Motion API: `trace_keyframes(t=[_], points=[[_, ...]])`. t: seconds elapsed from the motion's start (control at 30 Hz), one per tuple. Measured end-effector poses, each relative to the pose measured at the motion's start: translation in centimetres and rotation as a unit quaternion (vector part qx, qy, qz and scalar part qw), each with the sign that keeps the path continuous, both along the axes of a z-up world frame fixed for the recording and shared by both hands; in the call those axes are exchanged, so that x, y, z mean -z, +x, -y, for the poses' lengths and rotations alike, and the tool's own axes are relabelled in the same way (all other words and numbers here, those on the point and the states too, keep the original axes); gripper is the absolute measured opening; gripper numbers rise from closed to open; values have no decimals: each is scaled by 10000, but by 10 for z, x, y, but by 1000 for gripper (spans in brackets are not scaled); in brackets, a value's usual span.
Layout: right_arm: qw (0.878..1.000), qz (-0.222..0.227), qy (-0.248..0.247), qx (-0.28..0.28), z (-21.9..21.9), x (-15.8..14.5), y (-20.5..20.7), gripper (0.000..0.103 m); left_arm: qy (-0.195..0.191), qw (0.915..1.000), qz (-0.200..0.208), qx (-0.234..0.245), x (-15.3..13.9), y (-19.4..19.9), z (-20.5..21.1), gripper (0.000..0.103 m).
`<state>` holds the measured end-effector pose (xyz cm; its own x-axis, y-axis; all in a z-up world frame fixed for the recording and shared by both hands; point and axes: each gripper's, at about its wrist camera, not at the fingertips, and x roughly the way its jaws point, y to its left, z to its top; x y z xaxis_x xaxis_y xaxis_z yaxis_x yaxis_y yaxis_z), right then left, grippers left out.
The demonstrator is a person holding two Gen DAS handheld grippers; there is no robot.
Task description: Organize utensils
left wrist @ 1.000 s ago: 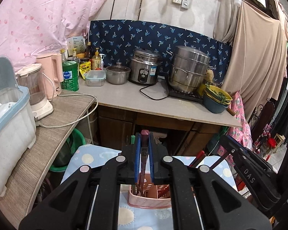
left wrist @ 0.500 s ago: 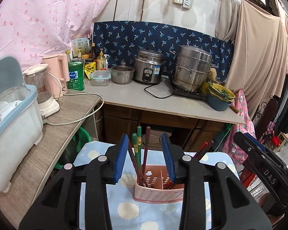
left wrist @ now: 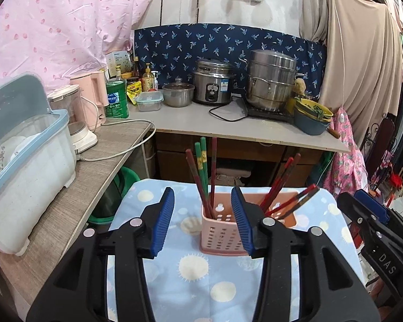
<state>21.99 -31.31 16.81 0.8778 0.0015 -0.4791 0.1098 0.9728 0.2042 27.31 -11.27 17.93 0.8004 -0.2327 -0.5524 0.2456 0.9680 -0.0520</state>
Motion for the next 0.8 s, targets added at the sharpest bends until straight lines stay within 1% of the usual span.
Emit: trace_keyframes(t=[0.13,0.2,0.27,0.37,0.57,0.67,0.8], points=[[9999,-96,29,7,-3,9,-14,48,120,9999,-7,-23,6,-13,-1,43],[9999,-149,62,31,-3,13,-20,50,116,9999,-38,-27,9,-19,-2,47],[9998,-206,70,50,-4,18,-25,52,135,9999,-57,-35,12,-24,-2,49],[9994,-314,-56,133,-7,26,-32,52,183,9998,-95,-49,17,-30,-1,49],[9987,-458,-134,169,-12,38,-48,54,238,9993,-289,-91,33,-41,-3,50],[9985,-483,-178,183,-13,41,-55,56,285,9989,-345,-128,41,-46,-4,57],[9980,-533,-287,200,-17,46,-63,56,340,9986,-384,-119,48,-54,-7,59]])
